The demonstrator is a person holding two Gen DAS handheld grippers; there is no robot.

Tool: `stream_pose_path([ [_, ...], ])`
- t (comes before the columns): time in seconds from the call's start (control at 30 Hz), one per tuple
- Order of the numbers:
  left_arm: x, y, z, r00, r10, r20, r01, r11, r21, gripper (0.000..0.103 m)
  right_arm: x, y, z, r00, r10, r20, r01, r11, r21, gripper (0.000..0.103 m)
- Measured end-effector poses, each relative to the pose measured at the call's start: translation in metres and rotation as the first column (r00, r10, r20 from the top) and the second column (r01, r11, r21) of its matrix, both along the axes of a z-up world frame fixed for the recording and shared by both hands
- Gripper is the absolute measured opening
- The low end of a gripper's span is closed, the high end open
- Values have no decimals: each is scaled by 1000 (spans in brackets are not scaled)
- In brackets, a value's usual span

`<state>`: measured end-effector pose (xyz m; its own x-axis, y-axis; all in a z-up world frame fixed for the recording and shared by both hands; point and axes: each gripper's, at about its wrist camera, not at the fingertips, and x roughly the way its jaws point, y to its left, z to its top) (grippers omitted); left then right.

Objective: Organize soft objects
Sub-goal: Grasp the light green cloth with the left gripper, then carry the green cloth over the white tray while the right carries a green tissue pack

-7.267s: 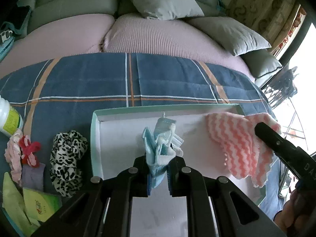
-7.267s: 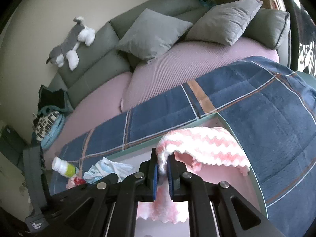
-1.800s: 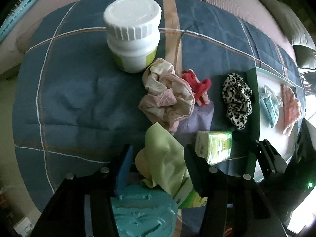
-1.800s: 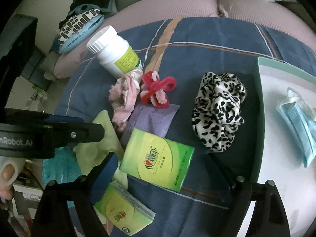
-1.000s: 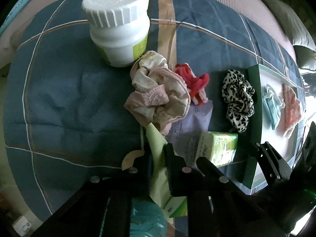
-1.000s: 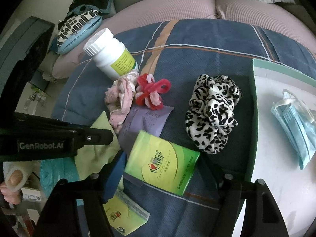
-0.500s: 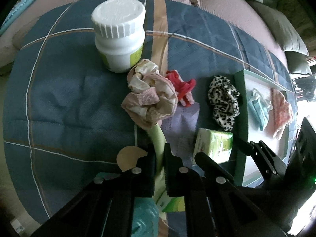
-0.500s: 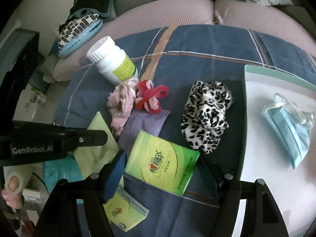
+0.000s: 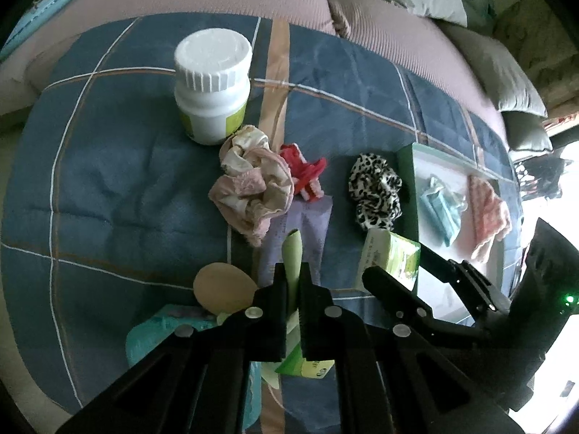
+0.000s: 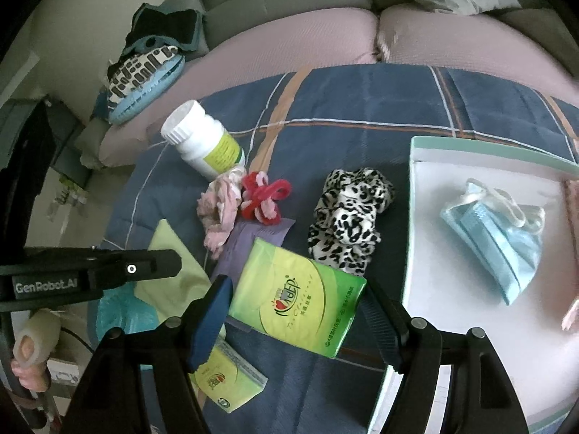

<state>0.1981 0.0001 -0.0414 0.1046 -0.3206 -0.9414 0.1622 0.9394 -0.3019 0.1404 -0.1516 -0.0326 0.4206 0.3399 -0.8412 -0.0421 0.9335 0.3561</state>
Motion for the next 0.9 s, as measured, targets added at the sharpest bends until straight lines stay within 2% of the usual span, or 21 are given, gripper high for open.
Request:
stream_pose_path([
  [0.23,-5,14,5,997,69,16,-68,995,-75,4,-3,-8,5,1000,-14,11,14,1000,17,75],
  [0.47,-11,26,25,988,138,61,-127,979,-157,4,-7,-14,16,999,-22,43,21,999,26,75],
  [0.7,-20,34,49,969,211,130,-175,955,-240,4,-14,-27,36,995,-47,93,44,998,34,75],
  [0.9,-33,32,81,951,227,212,-167,949,-268,4,-24,-44,58,985,-83,150,77,996,40,75],
])
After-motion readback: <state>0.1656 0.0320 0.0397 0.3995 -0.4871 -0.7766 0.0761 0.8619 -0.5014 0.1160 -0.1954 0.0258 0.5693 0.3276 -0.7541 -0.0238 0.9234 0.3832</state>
